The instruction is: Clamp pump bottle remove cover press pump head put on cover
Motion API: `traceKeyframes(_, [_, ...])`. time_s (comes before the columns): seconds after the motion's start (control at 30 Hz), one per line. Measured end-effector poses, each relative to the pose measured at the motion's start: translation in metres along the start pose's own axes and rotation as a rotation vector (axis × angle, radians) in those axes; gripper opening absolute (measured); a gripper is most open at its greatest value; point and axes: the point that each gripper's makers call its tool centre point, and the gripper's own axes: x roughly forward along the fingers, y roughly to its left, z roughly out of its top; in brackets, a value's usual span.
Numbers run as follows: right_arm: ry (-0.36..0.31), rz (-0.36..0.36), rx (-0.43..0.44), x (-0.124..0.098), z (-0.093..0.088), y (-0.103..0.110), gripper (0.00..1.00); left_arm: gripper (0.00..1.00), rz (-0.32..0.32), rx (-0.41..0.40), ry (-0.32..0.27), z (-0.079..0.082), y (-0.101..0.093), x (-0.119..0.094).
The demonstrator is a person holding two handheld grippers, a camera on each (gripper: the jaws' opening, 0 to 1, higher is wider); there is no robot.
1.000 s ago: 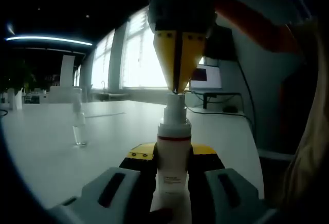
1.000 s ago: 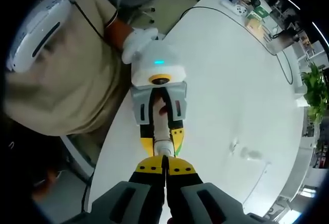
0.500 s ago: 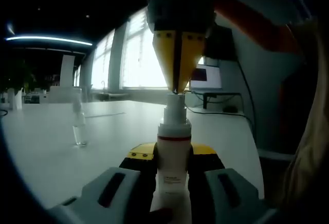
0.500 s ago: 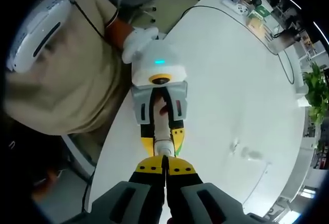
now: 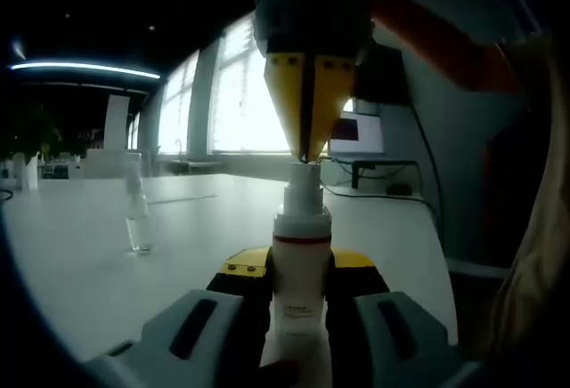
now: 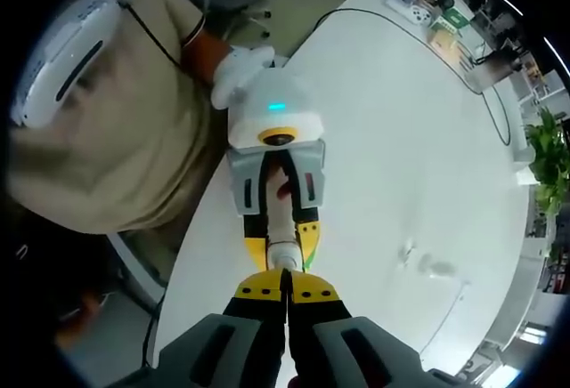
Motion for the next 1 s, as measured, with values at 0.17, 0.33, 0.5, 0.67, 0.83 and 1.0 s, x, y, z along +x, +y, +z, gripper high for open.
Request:
traceKeyframes(0.17, [0.005,0.003,0.003,0.0007,-0.0002,0.0001,0.00,0.14,0.000,0.001,0.000,0.0000,0.0000,-0.0001])
traceKeyframes(0.33, [0.000,0.013,0.017,0.0025,-0.0005,-0.0006,0.00,0.14,0.000,0.002,0.000,0.0000,0.0001,0.0000])
traceKeyframes(0.5, [-0.014,0.022,0.032,0.0043,-0.0011,0.0000,0.00,0.14,0.000,0.002,0.000,0.0001,-0.0003,0.0000])
traceKeyframes(0.67, [0.005,0.027,0.031,0.0068,0.0002,0.0008,0.00,0.14,0.000,0.003,0.000,0.0004,-0.0007,0.0001])
traceKeyframes(0.83, [0.038,0.030,0.021,0.0087,0.0004,0.0019,0.00,0.14,0.001,0.003,0.000,0.0003,-0.0008,0.0000])
traceKeyframes(1.0, [0.043,0.030,0.022,0.0088,0.0000,0.0023,0.00,0.14,0.000,0.002,0.001,0.0002,-0.0007,0.0000])
